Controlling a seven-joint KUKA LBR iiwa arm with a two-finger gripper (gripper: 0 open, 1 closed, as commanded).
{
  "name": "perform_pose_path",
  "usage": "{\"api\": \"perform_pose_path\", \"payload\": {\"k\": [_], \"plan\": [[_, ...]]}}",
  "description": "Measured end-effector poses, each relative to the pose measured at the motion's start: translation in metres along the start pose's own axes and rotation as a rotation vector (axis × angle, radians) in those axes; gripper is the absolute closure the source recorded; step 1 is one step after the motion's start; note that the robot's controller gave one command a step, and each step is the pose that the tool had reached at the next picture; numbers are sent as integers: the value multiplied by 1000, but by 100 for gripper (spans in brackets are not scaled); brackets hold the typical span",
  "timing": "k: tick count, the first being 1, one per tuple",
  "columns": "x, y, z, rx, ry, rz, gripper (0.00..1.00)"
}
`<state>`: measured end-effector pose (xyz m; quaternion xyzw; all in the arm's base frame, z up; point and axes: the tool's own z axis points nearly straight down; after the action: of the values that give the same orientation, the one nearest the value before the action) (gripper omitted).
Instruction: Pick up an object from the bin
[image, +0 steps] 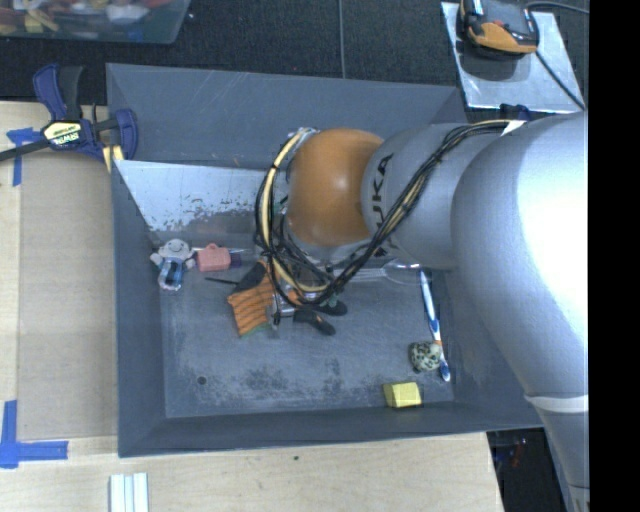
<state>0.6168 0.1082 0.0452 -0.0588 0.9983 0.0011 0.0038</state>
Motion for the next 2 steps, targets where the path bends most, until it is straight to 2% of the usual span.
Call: {"api": "perform_pose_path", "payload": {"k": [1, 2], "plan": [[-1, -2, -22, 0, -7, 55, 0], [21, -17, -26, 0, -8, -81, 0]]}}
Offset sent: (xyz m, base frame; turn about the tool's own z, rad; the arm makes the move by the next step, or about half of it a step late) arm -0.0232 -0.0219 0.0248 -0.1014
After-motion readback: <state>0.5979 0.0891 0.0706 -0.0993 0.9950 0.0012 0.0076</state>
